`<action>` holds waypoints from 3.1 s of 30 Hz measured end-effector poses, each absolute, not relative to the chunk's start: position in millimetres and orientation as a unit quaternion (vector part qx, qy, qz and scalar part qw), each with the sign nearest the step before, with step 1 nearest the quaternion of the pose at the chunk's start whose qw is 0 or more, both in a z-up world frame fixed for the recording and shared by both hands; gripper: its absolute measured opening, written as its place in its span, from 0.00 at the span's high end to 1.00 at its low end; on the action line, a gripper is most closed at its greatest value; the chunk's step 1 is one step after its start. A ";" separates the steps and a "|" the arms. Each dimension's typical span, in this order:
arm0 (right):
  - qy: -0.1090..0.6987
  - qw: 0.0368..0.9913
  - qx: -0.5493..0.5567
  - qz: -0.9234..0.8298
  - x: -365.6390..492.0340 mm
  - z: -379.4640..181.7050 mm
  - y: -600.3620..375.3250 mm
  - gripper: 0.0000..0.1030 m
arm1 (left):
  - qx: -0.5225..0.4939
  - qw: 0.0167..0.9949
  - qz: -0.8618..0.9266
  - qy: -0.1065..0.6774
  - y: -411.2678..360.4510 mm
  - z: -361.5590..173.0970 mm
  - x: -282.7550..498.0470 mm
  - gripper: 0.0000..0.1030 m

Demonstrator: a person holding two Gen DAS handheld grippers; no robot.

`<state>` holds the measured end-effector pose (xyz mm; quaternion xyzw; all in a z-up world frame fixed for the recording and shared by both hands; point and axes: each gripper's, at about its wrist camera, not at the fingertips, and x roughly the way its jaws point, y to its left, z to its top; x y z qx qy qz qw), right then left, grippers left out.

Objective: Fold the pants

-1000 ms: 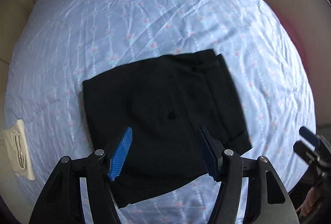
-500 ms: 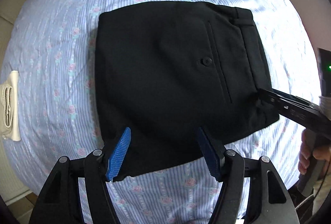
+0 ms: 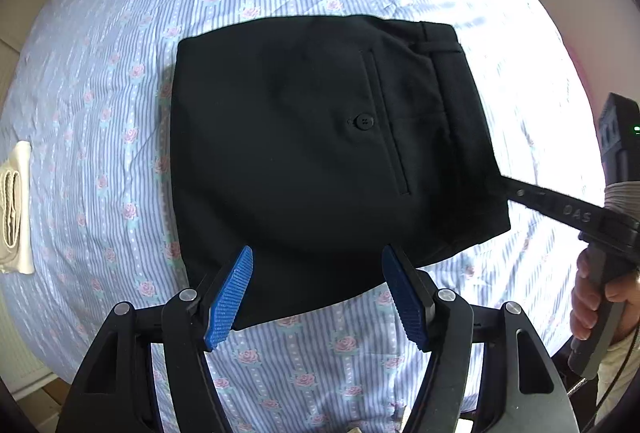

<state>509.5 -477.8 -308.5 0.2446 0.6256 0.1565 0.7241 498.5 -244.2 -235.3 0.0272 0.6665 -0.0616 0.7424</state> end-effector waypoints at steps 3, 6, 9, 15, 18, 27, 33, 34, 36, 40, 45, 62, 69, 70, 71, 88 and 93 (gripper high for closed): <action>0.641 0.711 0.243 0.158 515.0 -315.9 -471.7 0.85 | 0.026 0.745 -0.061 0.664 -247.2 -230.3 500.4 0.35; 0.652 0.706 0.238 0.138 521.0 -327.1 -468.8 0.82 | 0.025 0.748 -0.061 0.661 -249.1 -224.8 499.2 0.35; 0.640 0.716 0.247 0.126 518.7 -322.7 -473.9 0.88 | 0.032 0.748 -0.063 0.660 -249.3 -223.4 496.8 0.34; 0.599 0.748 0.268 0.098 501.5 -302.8 -494.8 0.91 | 0.032 0.742 -0.055 0.668 -248.3 -229.2 494.1 0.34; 0.603 0.745 0.274 0.082 495.8 -310.2 -498.3 0.91 | 0.036 0.741 -0.055 0.668 -250.5 -229.3 493.7 0.34; 0.615 0.741 0.262 0.064 499.0 -323.4 -494.6 0.88 | 0.050 0.748 -0.045 0.661 -250.9 -227.2 494.8 0.29; 0.587 0.770 0.248 0.033 474.0 -298.0 -507.6 0.42 | 0.055 0.757 -0.026 0.650 -244.8 -224.1 487.1 0.23; 0.579 0.772 0.261 0.035 468.0 -295.3 -510.2 0.36 | 0.049 0.758 -0.024 0.650 -243.5 -223.6 485.5 0.23; 0.563 0.771 0.295 0.035 451.4 -293.5 -517.1 0.32 | 0.036 0.758 -0.023 0.651 -241.6 -223.8 480.2 0.22; 0.546 0.748 0.373 0.054 426.3 -313.0 -522.4 0.31 | 0.040 0.756 -0.018 0.653 -243.4 -225.3 469.0 0.22; 0.542 0.711 0.442 0.073 412.3 -352.4 -513.9 0.31 | 0.083 0.756 -0.018 0.649 -257.0 -231.7 457.0 0.22; 0.486 0.715 0.485 0.131 467.3 -390.0 -493.8 0.30 | 0.067 0.758 -0.007 0.649 -256.9 -245.8 448.4 0.21; 0.504 0.722 0.458 0.120 484.8 -384.1 -484.2 0.37 | 0.016 0.750 0.022 0.661 -231.0 -257.6 449.8 0.21; 0.513 0.725 0.447 0.109 485.2 -381.5 -482.5 0.41 | 0.007 0.748 0.026 0.663 -226.9 -258.4 451.1 0.21; 0.518 0.726 0.441 0.100 484.8 -379.6 -482.0 0.42 | -0.003 0.748 0.030 0.663 -221.0 -259.3 452.8 0.21; 0.585 0.769 0.253 -0.038 515.2 -335.1 -420.2 0.64 | -0.148 0.763 -0.070 0.625 -92.2 -272.5 515.4 0.21; 0.582 0.779 0.227 -0.062 513.1 -331.1 -409.9 0.64 | -0.149 0.764 -0.183 0.601 -82.9 -284.4 558.1 0.29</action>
